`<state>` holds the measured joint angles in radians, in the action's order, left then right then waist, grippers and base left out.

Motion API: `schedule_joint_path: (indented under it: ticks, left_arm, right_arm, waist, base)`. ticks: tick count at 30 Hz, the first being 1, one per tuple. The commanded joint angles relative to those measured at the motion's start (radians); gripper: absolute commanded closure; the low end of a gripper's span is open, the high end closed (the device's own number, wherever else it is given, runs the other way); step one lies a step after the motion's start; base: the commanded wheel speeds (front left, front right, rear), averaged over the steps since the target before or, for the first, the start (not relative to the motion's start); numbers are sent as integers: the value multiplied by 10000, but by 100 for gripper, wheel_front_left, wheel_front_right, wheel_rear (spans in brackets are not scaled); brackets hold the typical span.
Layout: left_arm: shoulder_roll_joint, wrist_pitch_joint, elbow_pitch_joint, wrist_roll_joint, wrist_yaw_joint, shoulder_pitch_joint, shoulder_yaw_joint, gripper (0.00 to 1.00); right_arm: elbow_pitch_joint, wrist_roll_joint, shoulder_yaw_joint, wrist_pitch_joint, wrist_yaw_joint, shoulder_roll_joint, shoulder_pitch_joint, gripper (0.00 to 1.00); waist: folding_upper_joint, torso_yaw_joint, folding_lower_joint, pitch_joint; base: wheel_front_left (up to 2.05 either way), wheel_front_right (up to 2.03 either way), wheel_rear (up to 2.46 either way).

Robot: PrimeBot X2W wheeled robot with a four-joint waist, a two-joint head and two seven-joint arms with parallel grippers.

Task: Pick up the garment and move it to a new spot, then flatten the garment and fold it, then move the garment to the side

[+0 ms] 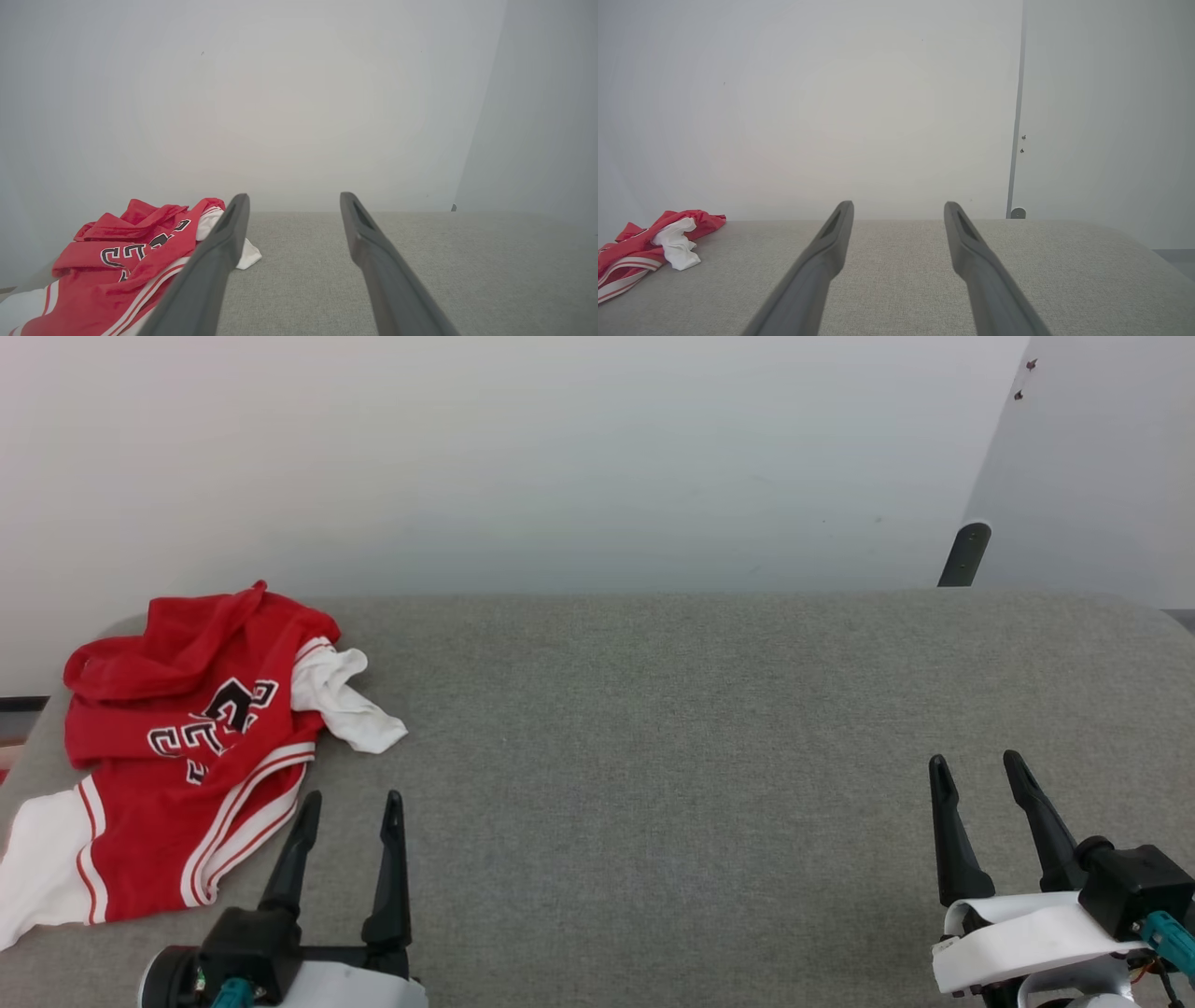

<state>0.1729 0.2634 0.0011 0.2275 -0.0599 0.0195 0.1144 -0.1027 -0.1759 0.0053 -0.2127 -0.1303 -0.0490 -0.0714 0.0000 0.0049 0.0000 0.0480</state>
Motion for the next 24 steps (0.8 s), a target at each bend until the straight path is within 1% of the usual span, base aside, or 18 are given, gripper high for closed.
schedule_joint_path:
  ticks: [1, 10, 14, 18, 24]
  left_arm:
    - [-27, 14, 1, -38, 75, 77, -39, 0]
    - [-157, 14, 49, 8, 199, 125, -207, 0]
    - [-226, 14, 99, 45, 225, 92, -267, 0]
    - [-291, 12, 220, 112, 141, -9, -405, 0]
    - [-206, 3, 469, 207, -29, -163, -692, 0]
  right_arm:
    - [36, 22, 5, -53, -8, -24, 27, 0]
    - [80, 221, -101, -40, -8, -23, 132, 0]
    - [126, 283, -146, -14, -8, -23, 178, 0]
    - [180, 321, -134, 34, -8, -18, 235, 0]
    - [189, 255, 33, 108, -8, -16, 375, 0]
  waist:
    - [0, 4, 0, 7]
    - [0, 47, 0, 49]
    - [0, 206, 0, 78]
    - [0, 621, 0, 152]
    - [0, 1628, 0, 311]
  base:
    - [0, 0, 0]
    - [0, 0, 0]
    - [0, 0, 0]
    - [0, 0, 0]
    - [0, 0, 0]
